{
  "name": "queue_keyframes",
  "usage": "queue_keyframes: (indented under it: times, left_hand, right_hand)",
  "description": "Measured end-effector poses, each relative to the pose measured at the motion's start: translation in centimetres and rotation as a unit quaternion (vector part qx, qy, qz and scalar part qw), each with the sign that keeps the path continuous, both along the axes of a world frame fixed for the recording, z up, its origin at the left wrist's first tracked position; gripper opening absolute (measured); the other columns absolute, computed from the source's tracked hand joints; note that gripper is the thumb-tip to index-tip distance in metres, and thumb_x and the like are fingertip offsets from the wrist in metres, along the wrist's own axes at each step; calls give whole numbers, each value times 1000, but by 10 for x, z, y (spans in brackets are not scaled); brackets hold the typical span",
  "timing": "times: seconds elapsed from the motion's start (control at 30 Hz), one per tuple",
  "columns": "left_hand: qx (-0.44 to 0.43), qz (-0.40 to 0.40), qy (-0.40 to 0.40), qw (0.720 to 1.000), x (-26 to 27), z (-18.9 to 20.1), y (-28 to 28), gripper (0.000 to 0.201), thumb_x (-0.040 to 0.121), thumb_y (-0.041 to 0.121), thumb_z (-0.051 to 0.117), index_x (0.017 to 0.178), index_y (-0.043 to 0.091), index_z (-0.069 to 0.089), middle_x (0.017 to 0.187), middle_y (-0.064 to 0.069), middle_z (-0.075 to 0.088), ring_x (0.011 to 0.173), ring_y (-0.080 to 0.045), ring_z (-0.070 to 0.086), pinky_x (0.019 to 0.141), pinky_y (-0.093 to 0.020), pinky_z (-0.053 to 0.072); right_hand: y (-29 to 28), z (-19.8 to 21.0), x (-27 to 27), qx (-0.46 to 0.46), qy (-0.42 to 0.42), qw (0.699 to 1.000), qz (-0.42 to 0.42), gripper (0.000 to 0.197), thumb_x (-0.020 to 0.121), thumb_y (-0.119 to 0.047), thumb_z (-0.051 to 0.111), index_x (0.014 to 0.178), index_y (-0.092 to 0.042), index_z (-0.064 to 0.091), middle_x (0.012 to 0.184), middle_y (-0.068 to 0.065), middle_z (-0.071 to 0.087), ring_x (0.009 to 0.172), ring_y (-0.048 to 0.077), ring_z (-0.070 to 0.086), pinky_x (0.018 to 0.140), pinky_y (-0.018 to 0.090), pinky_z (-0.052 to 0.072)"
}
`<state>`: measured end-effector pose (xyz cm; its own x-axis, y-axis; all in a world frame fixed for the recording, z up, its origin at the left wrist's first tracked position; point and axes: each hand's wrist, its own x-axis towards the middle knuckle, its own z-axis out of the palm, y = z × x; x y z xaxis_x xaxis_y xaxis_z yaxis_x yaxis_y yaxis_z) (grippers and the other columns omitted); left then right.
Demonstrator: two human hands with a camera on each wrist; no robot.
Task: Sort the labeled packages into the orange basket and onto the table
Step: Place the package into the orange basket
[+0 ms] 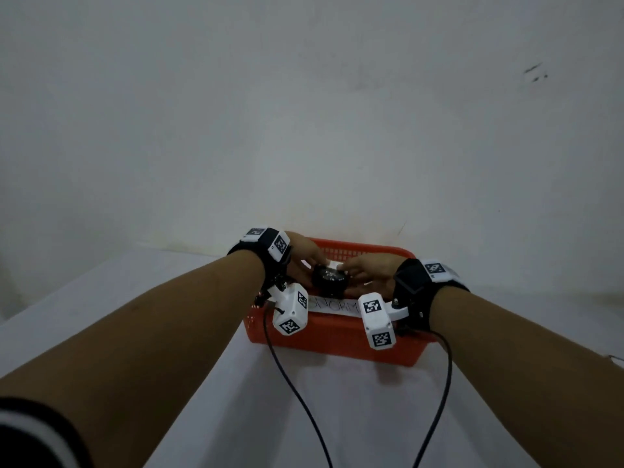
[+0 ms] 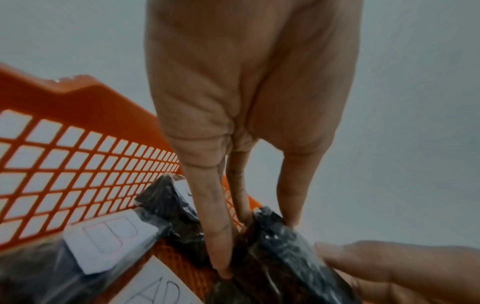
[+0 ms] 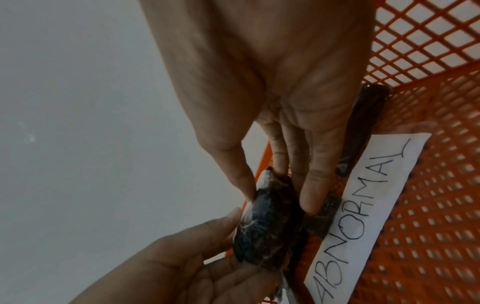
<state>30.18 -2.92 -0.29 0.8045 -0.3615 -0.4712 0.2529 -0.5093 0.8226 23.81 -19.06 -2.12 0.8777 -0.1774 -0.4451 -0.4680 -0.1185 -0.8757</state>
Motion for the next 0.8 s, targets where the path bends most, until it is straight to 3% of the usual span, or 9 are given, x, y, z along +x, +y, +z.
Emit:
queue_keyframes:
  times: [0.1, 0.17, 0.27, 0.33, 0.43, 0.5, 0.6, 0.7, 0.8]
  left_hand:
    - [34, -28, -7, 999, 15, -2, 0, 43, 103, 10, 61, 140, -9, 50, 119, -18, 67, 106, -30, 68, 98, -40, 54]
    - [56, -48, -11, 997, 25, 0, 1, 35, 103, 7, 59, 134, -9, 54, 101, -16, 65, 90, -27, 66, 98, -40, 52]
    - [110, -72, -22, 991, 37, 6, 4, 12, 100, 7, 65, 101, -5, 64, 87, -17, 71, 100, -34, 69, 112, -49, 48]
    - [151, -88, -33, 984, 46, 6, 7, 13, 97, 8, 69, 88, -1, 66, 77, -15, 77, 109, -36, 70, 112, -53, 48]
    - [206, -115, -22, 972, 64, -3, 8, 16, 91, 12, 76, 93, -3, 69, 88, -18, 80, 107, -34, 72, 112, -50, 49]
    - [226, -128, -7, 966, 76, -12, 9, 22, 87, 13, 79, 98, -4, 70, 100, -23, 79, 103, -33, 71, 113, -49, 48]
    - [238, -148, 10, 960, 82, -15, 13, 32, 78, 15, 81, 103, -4, 72, 106, -22, 78, 110, -33, 71, 114, -50, 46]
    - [237, -155, 26, 959, 83, -15, 18, 20, 86, 13, 78, 97, -3, 77, 103, -21, 79, 112, -34, 72, 114, -50, 46]
    - [268, -184, 39, 945, 82, -15, 18, 16, 84, 18, 80, 84, 3, 84, 104, -17, 79, 121, -33, 66, 119, -50, 41]
  right_hand:
    - [-2, -8, 13, -13, 28, 999, 15, 16, 100, -14, 68, 100, 0, 61, 96, 14, 66, 82, 24, 67, 87, 37, 61]
    - [-2, -11, 24, -25, 38, 998, 33, 18, 99, -18, 69, 98, -2, 61, 94, 12, 69, 81, 24, 70, 105, 44, 56]
    - [0, -12, 40, -30, 38, 998, 38, 19, 98, -15, 70, 105, -1, 60, 99, 14, 69, 86, 26, 72, 102, 46, 58]
    - [1, -14, 49, -39, 42, 997, 53, 24, 96, -15, 72, 109, 1, 60, 108, 15, 70, 101, 29, 74, 105, 49, 55]
    - [1, -19, 62, -100, 46, 989, 94, 23, 93, -19, 77, 106, -3, 65, 124, 15, 72, 121, 34, 70, 113, 51, 50]
    - [1, -21, 66, -130, 44, 986, 92, 20, 92, -18, 78, 98, -5, 65, 119, 20, 75, 117, 37, 72, 109, 54, 52]
    - [0, -24, 72, -143, 52, 984, 96, 24, 89, -18, 80, 99, -3, 66, 110, 24, 78, 112, 41, 73, 106, 56, 54]
    - [1, -25, 75, -148, 87, 977, 125, 27, 88, -21, 81, 105, -4, 68, 112, 23, 78, 120, 40, 70, 111, 55, 50]
    - [3, -25, 78, -168, 109, 968, 153, 33, 88, -23, 82, 112, -4, 69, 116, 21, 77, 122, 38, 69, 112, 54, 50]
